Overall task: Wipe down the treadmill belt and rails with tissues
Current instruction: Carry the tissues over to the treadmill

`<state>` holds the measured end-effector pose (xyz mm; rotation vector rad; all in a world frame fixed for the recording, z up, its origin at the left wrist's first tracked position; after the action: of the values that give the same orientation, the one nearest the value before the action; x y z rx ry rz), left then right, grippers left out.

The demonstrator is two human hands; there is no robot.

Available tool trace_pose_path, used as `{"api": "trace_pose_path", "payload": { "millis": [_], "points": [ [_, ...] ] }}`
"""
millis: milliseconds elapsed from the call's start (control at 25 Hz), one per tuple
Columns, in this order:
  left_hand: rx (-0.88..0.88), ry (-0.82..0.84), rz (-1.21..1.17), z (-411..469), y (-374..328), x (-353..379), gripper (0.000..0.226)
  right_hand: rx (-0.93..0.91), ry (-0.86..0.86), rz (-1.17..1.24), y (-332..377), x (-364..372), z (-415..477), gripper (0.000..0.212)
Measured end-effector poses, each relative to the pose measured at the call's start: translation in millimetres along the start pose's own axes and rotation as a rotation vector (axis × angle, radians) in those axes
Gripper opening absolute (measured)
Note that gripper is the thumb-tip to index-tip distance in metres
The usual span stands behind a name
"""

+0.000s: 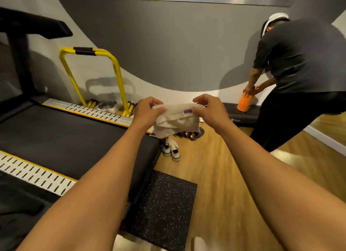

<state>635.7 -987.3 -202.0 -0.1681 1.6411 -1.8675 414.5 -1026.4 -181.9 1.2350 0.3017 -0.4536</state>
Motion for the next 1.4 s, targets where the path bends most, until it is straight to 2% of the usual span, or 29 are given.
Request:
{"api": "trace_pose_path", "payload": {
  "millis": [200,320,560,720,1080,1320,1400],
  "points": [
    [-0.089,-0.157,0.078,59.4,10.9,-5.5,0.012,-0.034,0.166,0.054,-4.0,59.4,85.0,0.013],
    [-0.114,-0.272,0.143,86.0,14.8,-22.9,0.013,-0.116,0.253,0.066,14.3,99.9,126.4,0.01],
    [-0.201,-0.434,0.276,134.0,49.3,-77.2,0.021,-0.189,0.434,0.142,42.0,200.0,153.6,0.013],
    [-0.25,-0.526,0.288,169.9,82.2,-105.3,0.022,-0.247,0.508,0.097,58.4,265.0,177.4,0.012],
    [-0.333,-0.601,0.331,272.6,108.8,-160.2,0.034,-0.287,0.608,0.12,119.1,386.5,248.9,0.01],
    [-0.366,-0.629,0.342,339.3,138.9,-198.1,0.024,-0.327,0.674,0.153,145.0,488.2,297.1,0.01],
    [-0.372,-0.707,0.375,363.4,145.0,-220.7,0.022,-0.334,0.727,0.197,163.5,525.4,312.3,0.01]
  ]
}}
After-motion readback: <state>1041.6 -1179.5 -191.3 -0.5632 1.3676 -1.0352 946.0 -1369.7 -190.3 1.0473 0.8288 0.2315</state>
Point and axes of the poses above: each hand's wrist, its own z-axis towards the middle knuckle, its own x-axis out of the palm, y = z × x, the point moved 8 cm from there along z, towards the middle knuckle, and after that the axes turned 11 degrees about -y, right-handed, at the moved point
